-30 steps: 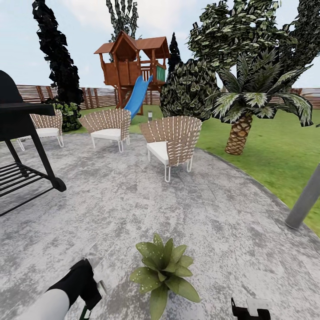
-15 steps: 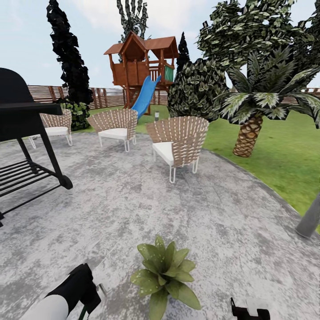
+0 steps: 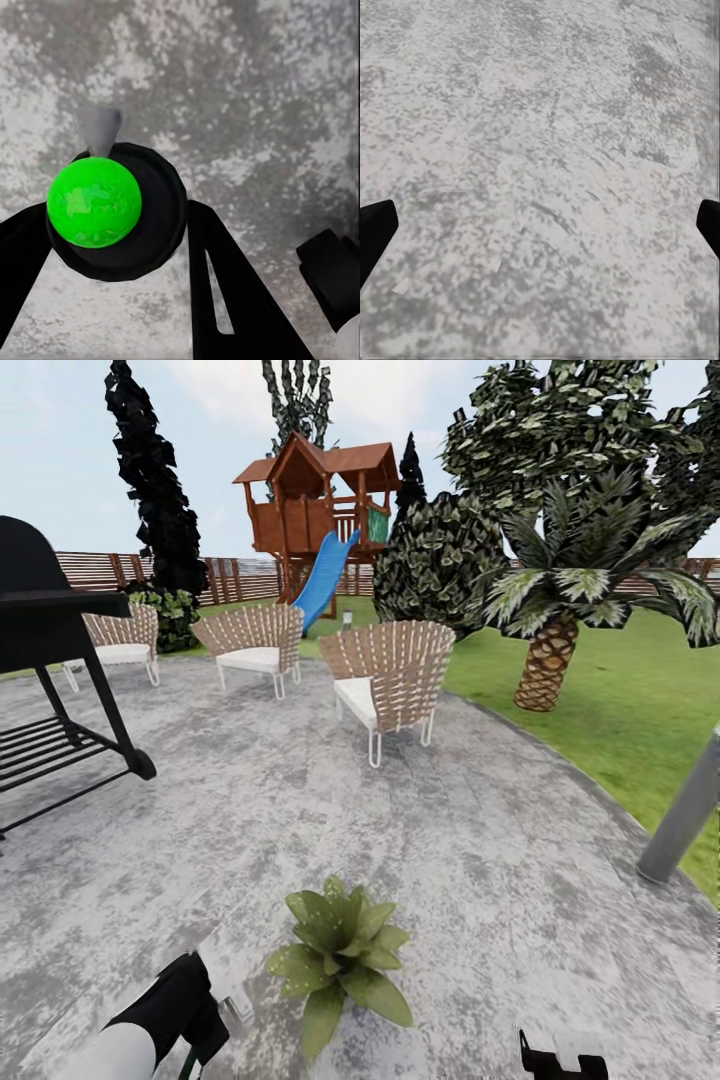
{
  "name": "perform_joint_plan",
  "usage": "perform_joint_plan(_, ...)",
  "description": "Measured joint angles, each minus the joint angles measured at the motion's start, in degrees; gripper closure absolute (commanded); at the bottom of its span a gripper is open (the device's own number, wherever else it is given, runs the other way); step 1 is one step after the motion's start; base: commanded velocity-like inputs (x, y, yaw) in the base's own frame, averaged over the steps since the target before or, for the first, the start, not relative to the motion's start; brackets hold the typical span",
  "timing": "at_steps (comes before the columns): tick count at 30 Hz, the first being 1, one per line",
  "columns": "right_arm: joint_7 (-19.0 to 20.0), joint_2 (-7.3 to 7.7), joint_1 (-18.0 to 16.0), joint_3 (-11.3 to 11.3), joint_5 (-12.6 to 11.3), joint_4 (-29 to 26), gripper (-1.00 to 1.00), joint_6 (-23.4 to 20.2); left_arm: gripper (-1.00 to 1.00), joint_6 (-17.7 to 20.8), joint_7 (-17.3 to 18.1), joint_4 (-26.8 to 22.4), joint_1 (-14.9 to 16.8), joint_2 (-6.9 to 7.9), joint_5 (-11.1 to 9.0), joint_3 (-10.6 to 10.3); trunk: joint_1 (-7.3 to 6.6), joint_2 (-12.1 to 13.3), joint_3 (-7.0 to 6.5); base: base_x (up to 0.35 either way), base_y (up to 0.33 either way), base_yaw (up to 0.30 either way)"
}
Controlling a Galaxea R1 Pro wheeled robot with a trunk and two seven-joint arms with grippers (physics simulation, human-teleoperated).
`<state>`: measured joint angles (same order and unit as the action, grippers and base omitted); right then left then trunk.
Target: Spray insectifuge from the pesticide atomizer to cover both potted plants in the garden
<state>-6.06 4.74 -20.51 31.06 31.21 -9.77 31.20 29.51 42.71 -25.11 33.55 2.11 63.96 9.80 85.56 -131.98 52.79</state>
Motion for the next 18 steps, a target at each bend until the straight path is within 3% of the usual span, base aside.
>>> perform_joint_plan(9, -0.01, -0.09, -0.01, 0.00, 0.00, 0.01, -1.00, 0.00, 1.00, 0.02, -0.68, 0.00, -0.01, -0.06, -0.04, -0.04, -0.01, 0.00, 0.00, -0.206, -0.209, 0.257)
perform_joint_plan(18, -0.01, -0.09, -0.01, 0.00, 0.00, 0.01, -1.00, 0.00, 1.00, 0.01, -0.71, 0.06, -0.01, -0.11, -0.04, -0.18, -0.02, 0.00, 0.00, -0.027, -0.264, 0.276)
